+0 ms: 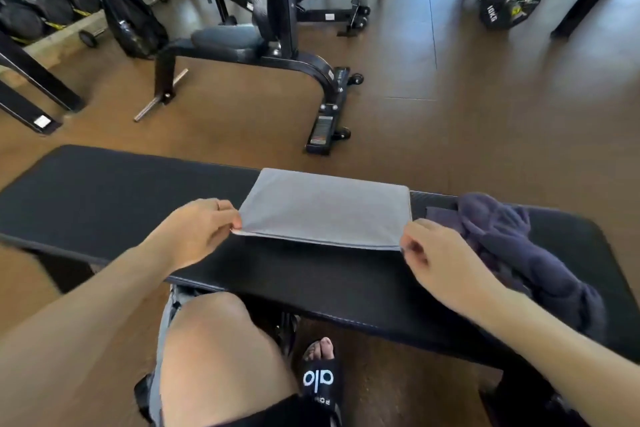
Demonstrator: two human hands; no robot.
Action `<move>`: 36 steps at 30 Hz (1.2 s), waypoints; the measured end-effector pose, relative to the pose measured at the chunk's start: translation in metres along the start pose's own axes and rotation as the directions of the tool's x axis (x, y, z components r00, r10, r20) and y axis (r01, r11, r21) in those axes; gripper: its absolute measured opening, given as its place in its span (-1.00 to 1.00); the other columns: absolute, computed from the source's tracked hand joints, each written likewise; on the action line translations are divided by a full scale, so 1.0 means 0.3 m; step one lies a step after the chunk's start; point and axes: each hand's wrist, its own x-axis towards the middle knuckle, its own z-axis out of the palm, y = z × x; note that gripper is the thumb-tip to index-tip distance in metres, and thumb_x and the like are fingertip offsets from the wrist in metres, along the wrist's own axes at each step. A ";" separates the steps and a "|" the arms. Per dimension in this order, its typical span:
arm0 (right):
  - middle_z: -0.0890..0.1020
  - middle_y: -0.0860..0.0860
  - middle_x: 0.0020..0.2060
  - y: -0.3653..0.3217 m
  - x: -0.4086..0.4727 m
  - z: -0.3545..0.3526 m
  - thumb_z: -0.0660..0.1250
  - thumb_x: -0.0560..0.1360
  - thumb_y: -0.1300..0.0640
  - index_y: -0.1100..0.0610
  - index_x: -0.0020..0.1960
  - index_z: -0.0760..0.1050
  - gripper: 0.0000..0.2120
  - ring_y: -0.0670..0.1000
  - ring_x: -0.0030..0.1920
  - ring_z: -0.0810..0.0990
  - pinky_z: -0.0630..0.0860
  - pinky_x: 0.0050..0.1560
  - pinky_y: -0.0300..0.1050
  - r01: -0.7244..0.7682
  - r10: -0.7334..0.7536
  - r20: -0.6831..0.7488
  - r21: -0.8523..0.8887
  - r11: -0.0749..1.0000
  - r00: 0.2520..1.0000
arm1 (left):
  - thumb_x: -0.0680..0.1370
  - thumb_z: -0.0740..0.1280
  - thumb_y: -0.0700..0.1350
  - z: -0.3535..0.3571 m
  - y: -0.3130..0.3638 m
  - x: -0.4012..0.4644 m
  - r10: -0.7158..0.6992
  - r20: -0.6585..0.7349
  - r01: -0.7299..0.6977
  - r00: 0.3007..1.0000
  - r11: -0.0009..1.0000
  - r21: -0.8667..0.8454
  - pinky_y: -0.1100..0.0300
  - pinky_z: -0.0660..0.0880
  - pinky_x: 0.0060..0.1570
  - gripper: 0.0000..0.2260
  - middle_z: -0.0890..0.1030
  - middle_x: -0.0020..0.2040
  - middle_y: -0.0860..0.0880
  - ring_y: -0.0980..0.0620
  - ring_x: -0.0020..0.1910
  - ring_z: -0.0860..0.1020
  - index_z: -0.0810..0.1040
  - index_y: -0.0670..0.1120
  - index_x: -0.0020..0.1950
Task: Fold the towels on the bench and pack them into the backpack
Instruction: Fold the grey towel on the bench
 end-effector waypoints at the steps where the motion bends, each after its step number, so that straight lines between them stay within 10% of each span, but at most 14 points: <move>1: 0.48 -0.07 -0.28 -0.005 -0.028 0.021 0.33 0.45 0.32 0.08 -0.21 0.42 -0.82 -0.02 -0.33 0.47 0.46 -0.29 0.00 -0.010 0.010 0.017 -0.009 1.000 1.000 | 0.47 0.44 -0.34 0.012 0.000 -0.012 0.026 0.022 -0.026 0.999 1.000 0.007 0.10 0.52 -0.26 -0.76 0.60 -0.11 0.09 -0.04 -0.24 0.57 0.62 0.00 -0.04; 22: 0.48 0.02 -0.13 -0.103 -0.227 0.033 0.12 0.56 0.12 0.07 -0.04 0.42 -0.89 0.04 -0.25 0.50 0.51 -0.27 0.00 -0.029 0.085 0.332 -0.171 0.985 0.939 | 0.46 0.26 -0.10 -0.043 0.099 -0.132 0.187 0.387 -0.290 0.903 0.930 0.226 0.21 0.44 -0.16 -0.93 0.48 -0.18 0.14 0.05 -0.26 0.43 0.48 0.07 -0.10; 27: 0.46 -0.13 -0.03 -0.135 -0.145 -0.052 0.27 0.54 -0.13 -0.10 0.07 0.42 -0.83 -0.14 -0.07 0.47 0.52 -0.04 -0.21 0.039 0.100 0.473 -0.275 0.961 0.875 | 0.51 -0.07 0.08 -0.100 0.180 -0.032 -0.034 0.359 -0.060 0.933 0.967 0.247 0.08 0.44 -0.22 -0.70 0.41 -0.22 0.10 -0.01 -0.28 0.45 0.43 0.04 -0.07; 31: 0.54 -0.05 0.16 -0.163 0.058 -0.012 0.14 0.62 -0.12 -0.02 0.30 0.44 -0.67 0.00 0.14 0.49 0.45 0.15 -0.10 -0.008 0.073 0.320 -0.200 0.980 0.945 | 0.68 -0.03 0.15 -0.047 0.291 0.179 -0.206 0.220 0.185 0.953 0.976 0.112 0.05 0.45 0.12 -0.56 0.48 0.36 0.02 -0.05 0.17 0.53 0.34 0.03 0.48; 36: 0.21 0.08 0.55 -0.088 0.312 0.235 -0.02 0.67 -0.05 0.09 0.59 0.05 -0.48 0.12 0.53 0.18 0.13 0.48 0.06 -0.141 0.200 0.172 -0.303 0.943 0.965 | 0.68 -0.09 0.22 0.166 0.374 0.422 -0.413 0.294 0.425 0.862 0.905 0.025 -0.13 -0.16 0.56 -0.46 -0.15 0.66 0.03 -0.03 0.63 -0.16 -0.15 0.17 0.64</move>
